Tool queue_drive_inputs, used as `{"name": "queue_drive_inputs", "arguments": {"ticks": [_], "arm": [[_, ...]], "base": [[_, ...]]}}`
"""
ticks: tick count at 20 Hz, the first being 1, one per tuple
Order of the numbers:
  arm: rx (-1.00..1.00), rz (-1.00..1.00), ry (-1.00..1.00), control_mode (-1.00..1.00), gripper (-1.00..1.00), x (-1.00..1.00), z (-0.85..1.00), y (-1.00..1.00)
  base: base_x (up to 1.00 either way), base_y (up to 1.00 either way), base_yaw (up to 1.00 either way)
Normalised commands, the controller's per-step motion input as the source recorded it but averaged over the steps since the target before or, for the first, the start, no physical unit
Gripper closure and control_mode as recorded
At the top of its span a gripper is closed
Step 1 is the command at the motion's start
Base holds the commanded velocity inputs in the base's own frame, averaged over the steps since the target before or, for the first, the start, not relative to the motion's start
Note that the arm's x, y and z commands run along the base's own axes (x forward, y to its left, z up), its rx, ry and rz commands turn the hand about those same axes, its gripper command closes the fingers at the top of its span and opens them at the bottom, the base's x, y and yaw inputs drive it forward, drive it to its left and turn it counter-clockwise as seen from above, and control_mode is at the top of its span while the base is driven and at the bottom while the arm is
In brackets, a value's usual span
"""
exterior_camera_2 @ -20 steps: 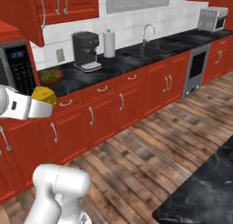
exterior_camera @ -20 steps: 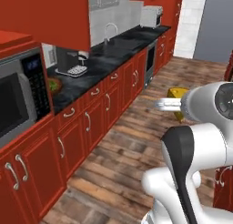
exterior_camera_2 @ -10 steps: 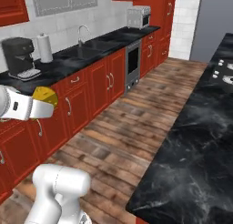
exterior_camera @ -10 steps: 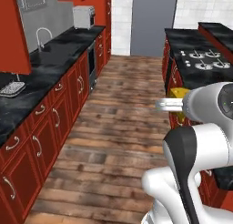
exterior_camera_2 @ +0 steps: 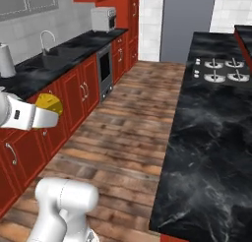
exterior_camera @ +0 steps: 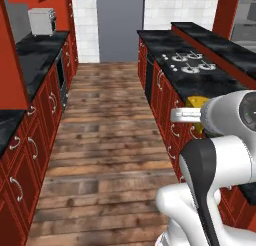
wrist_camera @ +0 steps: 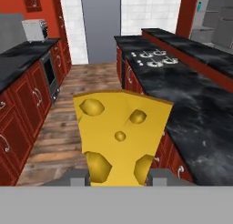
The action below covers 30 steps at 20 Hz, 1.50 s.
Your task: Pick the cheese from the fridge and the cheese grater from the cabinet and place them next to the salad bowl.
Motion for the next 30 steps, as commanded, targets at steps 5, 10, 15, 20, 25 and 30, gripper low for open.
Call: {"name": "queue_drive_inputs", "arguments": {"ticks": [5, 10, 15, 20, 25, 30], "arm": [[0.00, 0.00, 0.00, 1.00, 1.00, 0.00, 0.00, 0.00], [0.00, 0.00, 0.00, 1.00, 1.00, 0.00, 0.00, 0.00], [0.00, 0.00, 0.00, 1.00, 1.00, 0.00, 0.00, 0.00], [0.00, 0.00, 0.00, 1.00, 1.00, 0.00, 0.00, 0.00], [0.00, 0.00, 0.00, 1.00, 1.00, 0.00, 0.00, 0.00], [0.00, 0.00, 0.00, 1.00, 1.00, 0.00, 0.00, 0.00]], "base": [[0.45, 0.28, -0.27], [0.68, 0.12, -0.07], [0.97, 0.11, -0.03], [0.96, 0.19, 0.01], [0.52, 0.30, 0.25], [0.22, 0.84, 0.51]]}}
